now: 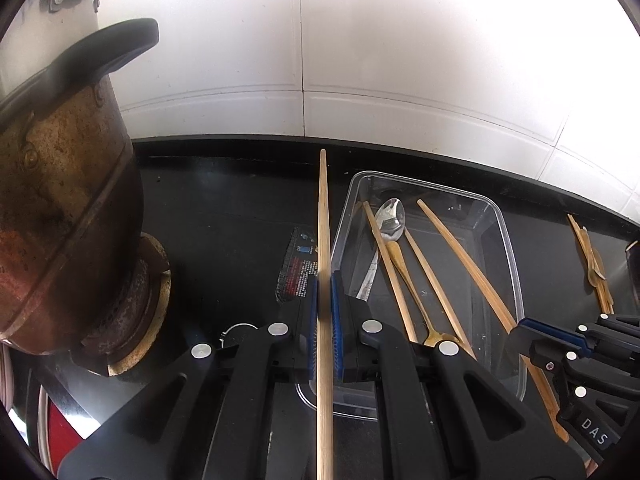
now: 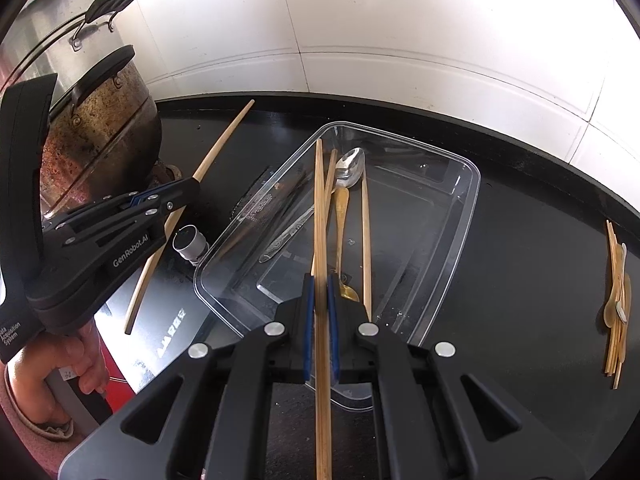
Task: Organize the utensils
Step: 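Carry both held chopsticks over the clear tray, then release both chopsticks into the clear tray by opening both tools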
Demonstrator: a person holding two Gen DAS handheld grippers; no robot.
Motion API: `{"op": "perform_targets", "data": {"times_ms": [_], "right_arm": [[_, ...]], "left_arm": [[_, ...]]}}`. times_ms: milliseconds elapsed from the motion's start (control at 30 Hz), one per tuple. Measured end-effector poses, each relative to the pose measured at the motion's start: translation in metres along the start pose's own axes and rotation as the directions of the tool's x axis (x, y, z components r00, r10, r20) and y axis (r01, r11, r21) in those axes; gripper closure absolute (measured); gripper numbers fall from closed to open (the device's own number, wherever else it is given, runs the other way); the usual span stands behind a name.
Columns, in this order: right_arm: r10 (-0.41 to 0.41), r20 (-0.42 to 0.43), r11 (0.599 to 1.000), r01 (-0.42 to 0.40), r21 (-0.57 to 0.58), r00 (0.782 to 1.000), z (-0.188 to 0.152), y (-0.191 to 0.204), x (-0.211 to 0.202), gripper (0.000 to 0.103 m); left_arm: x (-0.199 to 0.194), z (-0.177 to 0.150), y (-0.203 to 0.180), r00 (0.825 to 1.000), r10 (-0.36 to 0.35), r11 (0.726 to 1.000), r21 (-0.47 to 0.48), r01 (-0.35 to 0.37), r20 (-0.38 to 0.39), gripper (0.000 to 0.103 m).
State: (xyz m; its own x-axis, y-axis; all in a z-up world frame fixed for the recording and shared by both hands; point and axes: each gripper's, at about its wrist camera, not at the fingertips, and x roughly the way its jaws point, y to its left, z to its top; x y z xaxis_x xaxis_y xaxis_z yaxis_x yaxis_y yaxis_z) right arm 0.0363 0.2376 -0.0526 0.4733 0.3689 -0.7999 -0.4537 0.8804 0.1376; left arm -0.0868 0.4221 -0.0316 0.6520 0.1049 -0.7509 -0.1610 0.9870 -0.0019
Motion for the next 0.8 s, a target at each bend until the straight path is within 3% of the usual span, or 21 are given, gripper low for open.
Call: {"op": "perform_targets", "data": {"times_ms": [267,400,533,667,733,800], "right_arm": [[-0.003,-0.013,0.998,0.004,0.057,1.0,-0.002,-0.011,0.002,0.096],[-0.015,0.007,0.998,0.014,0.067,1.0,-0.001,-0.014,-0.002,0.096],[-0.045,0.045,0.994,0.04,0.1,0.998,0.001,-0.021,-0.006,0.096],[-0.062,0.062,0.982,0.05,0.185,0.996,0.008,-0.038,-0.003,0.096],[-0.042,0.062,0.966,0.025,0.256,0.997,0.012,-0.049,0.002,0.096],[-0.008,0.072,0.934,-0.018,0.358,0.997,0.015,-0.064,0.006,0.096]], "left_arm": [[0.004,0.005,-0.003,0.996,-0.067,0.997,-0.028,0.065,-0.055,0.097],[0.005,0.008,-0.006,0.995,-0.089,0.996,-0.03,0.087,-0.055,0.097],[0.01,0.013,-0.007,0.986,-0.156,0.987,-0.054,0.153,-0.063,0.097],[0.015,0.023,-0.01,0.956,-0.286,0.957,-0.076,0.281,-0.071,0.097],[0.025,0.027,-0.008,0.925,-0.367,0.927,-0.119,0.355,-0.1,0.097],[0.035,0.029,-0.006,0.906,-0.405,0.91,-0.146,0.387,-0.12,0.097]]}}
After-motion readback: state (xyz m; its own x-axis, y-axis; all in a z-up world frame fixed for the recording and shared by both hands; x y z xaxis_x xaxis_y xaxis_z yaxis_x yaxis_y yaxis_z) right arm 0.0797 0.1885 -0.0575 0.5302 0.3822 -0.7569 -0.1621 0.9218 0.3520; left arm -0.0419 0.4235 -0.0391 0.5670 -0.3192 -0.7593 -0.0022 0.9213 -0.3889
